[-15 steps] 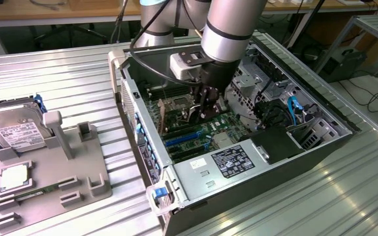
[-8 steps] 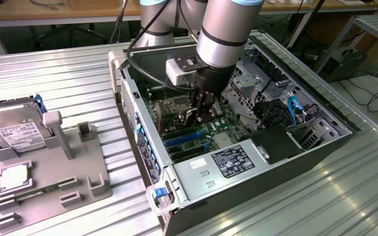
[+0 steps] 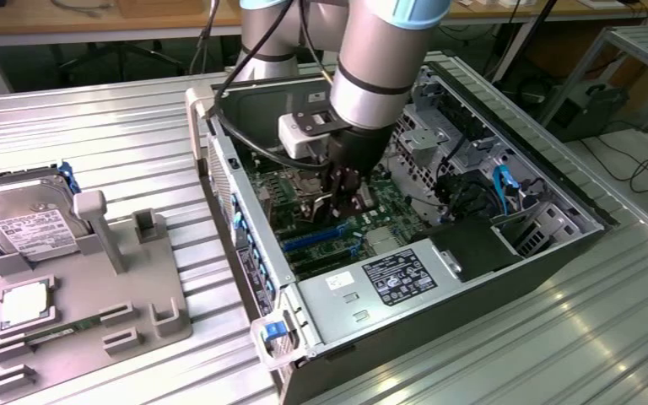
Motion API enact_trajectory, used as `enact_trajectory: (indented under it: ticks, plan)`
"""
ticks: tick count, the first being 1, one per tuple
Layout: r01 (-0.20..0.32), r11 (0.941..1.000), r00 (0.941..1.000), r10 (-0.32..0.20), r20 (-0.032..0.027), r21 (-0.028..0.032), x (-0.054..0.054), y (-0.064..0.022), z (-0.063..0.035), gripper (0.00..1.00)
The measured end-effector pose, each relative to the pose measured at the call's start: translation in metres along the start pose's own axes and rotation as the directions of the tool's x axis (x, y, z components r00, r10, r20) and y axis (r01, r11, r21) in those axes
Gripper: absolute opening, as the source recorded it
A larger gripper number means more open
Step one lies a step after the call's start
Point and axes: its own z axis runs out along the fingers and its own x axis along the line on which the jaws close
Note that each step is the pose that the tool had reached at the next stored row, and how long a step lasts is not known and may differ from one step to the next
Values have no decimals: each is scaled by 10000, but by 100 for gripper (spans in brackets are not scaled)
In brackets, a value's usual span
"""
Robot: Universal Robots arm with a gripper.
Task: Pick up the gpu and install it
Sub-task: 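Insert the gpu into the slot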
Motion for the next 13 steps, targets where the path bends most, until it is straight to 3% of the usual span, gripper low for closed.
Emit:
enact_trajectory:
  ticks: [13]
  plan:
    - [0,10000,10000,0,1,-30,33,83,130,28]
